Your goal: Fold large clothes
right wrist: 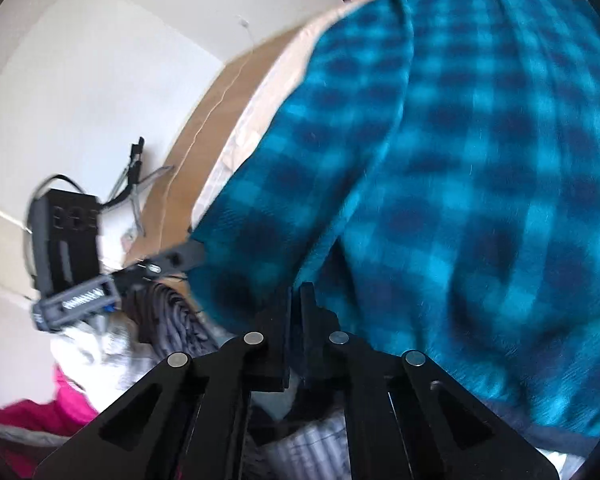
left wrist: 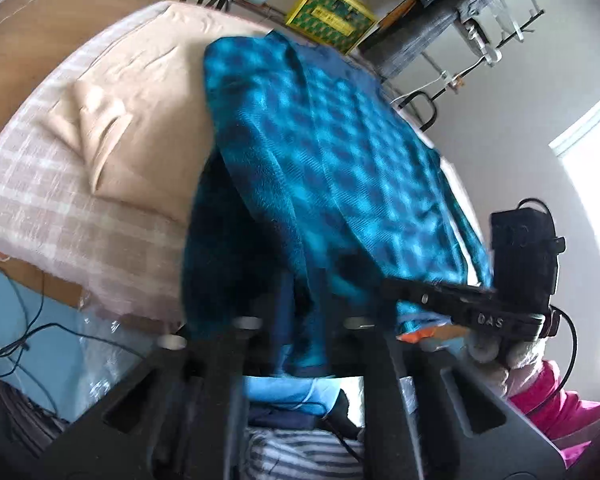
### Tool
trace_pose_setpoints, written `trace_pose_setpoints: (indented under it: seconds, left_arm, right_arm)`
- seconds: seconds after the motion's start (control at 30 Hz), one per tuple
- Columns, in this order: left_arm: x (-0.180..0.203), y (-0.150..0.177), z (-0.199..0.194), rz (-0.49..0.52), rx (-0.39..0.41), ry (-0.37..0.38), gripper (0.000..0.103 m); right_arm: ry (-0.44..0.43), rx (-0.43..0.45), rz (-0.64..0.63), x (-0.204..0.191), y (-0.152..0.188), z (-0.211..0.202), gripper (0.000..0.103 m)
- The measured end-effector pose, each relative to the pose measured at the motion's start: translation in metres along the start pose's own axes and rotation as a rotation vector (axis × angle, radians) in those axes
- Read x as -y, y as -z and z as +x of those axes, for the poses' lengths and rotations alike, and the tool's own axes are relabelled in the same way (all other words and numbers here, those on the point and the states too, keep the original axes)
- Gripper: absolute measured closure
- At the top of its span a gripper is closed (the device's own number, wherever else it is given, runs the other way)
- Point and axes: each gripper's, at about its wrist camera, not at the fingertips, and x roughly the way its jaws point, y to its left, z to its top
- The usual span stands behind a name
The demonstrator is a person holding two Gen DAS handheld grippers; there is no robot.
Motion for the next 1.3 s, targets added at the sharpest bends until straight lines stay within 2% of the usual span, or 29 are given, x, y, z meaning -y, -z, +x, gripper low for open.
trace_pose_setpoints:
  seconds: [0.03, 0.07, 0.17, 0.23, 0.33, 0.47, 0.53, 0.7, 0.73, 0.8, 0.83, 0.93, 1.0, 1.03, 1.07, 1.1, 1.13, 1.3]
  left_arm:
    - [-0.006, 0.003, 0.004, -0.012, -0.010, -0.015, 0.046]
    - [-0.010, 0.004, 0.006, -0.025, -0.009, -0.026, 0.046]
    - [-0.031, 0.010, 0.015, -0.096, -0.016, -0.077, 0.046]
    - [-0.043, 0.014, 0.021, -0.145, -0.022, -0.052, 0.046]
    - [-0.045, 0.018, 0.033, -0.154, -0.043, -0.062, 0.045]
    - [-0.045, 0.014, 0.040, -0.139, -0.021, -0.099, 0.044]
    - [-0.051, 0.013, 0.042, -0.156, -0.003, -0.102, 0.044]
    - [-0.057, 0.016, 0.046, -0.173, 0.006, -0.063, 0.045]
    - [-0.056, 0.017, 0.046, -0.163, 0.011, -0.068, 0.046]
    - [-0.053, 0.017, 0.047, -0.156, 0.007, -0.043, 0.073]
    - [-0.053, 0.018, 0.047, -0.156, 0.003, -0.034, 0.091]
    - [-0.050, 0.020, 0.042, -0.146, 0.036, 0.003, 0.097]
    - [-0.050, 0.020, 0.033, -0.150, 0.069, 0.061, 0.098]
    - [-0.049, 0.019, 0.029, -0.151, 0.085, 0.087, 0.098]
    - [-0.048, 0.019, 0.025, -0.153, 0.100, 0.118, 0.099]
    - [-0.048, 0.018, 0.022, -0.154, 0.111, 0.145, 0.099]
    - [-0.046, 0.016, 0.018, -0.151, 0.126, 0.181, 0.099]
    - [-0.039, 0.008, 0.016, -0.140, 0.138, 0.259, 0.099]
  right_arm:
    - [0.049, -0.004, -0.017, 0.000, 0.000, 0.003, 0.100]
    - [0.110, -0.022, -0.029, 0.002, 0.000, 0.009, 0.100]
    - [0.151, -0.063, -0.021, 0.008, 0.008, 0.014, 0.100]
    - [0.191, -0.073, -0.048, 0.005, 0.012, 0.015, 0.100]
    - [0.233, -0.029, -0.117, -0.008, 0.011, 0.008, 0.100]
    - [0.205, 0.053, -0.174, -0.024, 0.000, -0.003, 0.100]
    - [0.189, 0.066, -0.191, -0.026, -0.007, 0.002, 0.100]
    - [0.203, 0.015, -0.235, -0.025, -0.009, 0.030, 0.100]
    - [0.213, -0.006, -0.235, -0.023, -0.008, 0.033, 0.100]
    - [0.225, -0.062, -0.230, -0.021, -0.010, 0.047, 0.100]
    - [0.240, -0.090, -0.234, -0.020, -0.010, 0.052, 0.100]
    - [0.244, -0.134, -0.250, -0.026, -0.017, 0.052, 0.100]
    - [0.196, -0.129, -0.233, -0.031, -0.030, 0.040, 0.100]
    - [0.182, -0.115, -0.223, -0.033, -0.037, 0.035, 0.095]
    - [0.174, -0.100, -0.209, -0.035, -0.047, 0.028, 0.081]
    - [0.175, -0.084, -0.198, -0.037, -0.056, 0.023, 0.072]
    - [0.182, -0.055, -0.189, -0.040, -0.068, 0.016, 0.059]
    - [0.235, -0.015, -0.246, -0.063, -0.118, 0.018, 0.058]
